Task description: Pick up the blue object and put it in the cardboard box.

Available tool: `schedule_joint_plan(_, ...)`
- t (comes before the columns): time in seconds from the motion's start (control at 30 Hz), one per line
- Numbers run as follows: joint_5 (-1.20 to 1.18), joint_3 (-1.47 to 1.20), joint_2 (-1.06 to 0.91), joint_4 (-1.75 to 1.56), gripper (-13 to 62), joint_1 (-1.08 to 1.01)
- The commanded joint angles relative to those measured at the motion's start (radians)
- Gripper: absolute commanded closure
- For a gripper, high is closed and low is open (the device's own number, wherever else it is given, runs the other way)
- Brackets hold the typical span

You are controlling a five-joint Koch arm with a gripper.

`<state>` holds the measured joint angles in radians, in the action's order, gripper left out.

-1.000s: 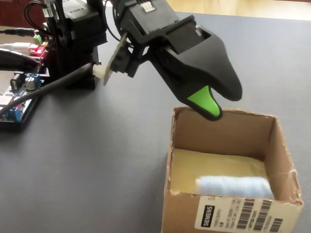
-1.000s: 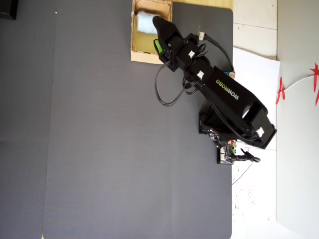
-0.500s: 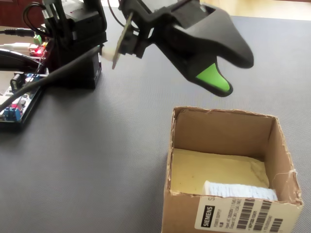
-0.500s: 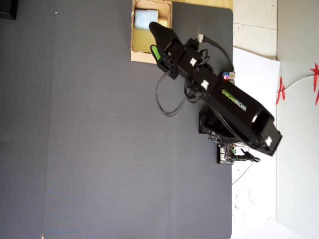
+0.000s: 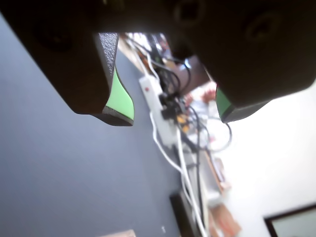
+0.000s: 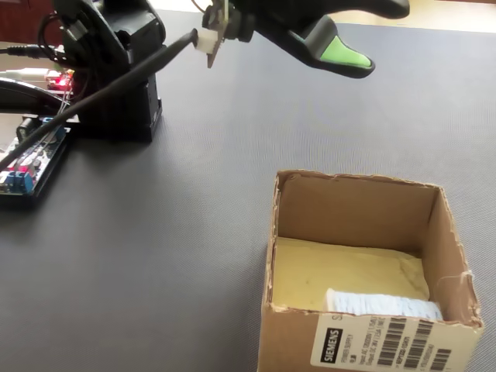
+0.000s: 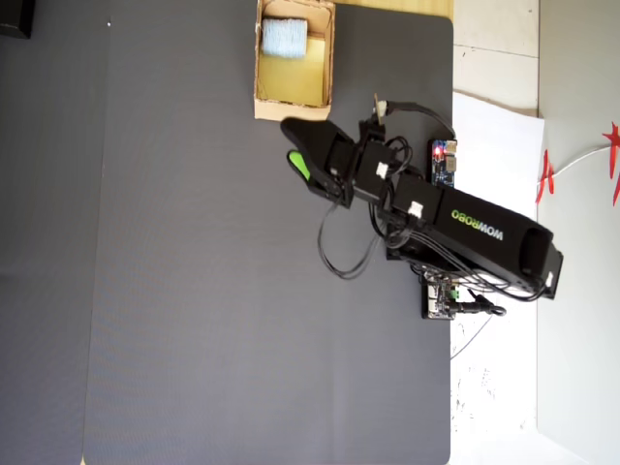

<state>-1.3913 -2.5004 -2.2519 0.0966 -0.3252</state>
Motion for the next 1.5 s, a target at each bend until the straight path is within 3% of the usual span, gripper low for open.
schedule_joint_plan(0.0, -0.037, 0.018, -0.046, -0.023, 15.6, 0.037)
schedule_joint_plan(0.77, -0.118, -0.422, -0.118, -0.034, 14.5, 0.195)
schedule_joint_plan(1.47, -0.184, -0.603, -0.110, -0.023, 15.1, 0.213)
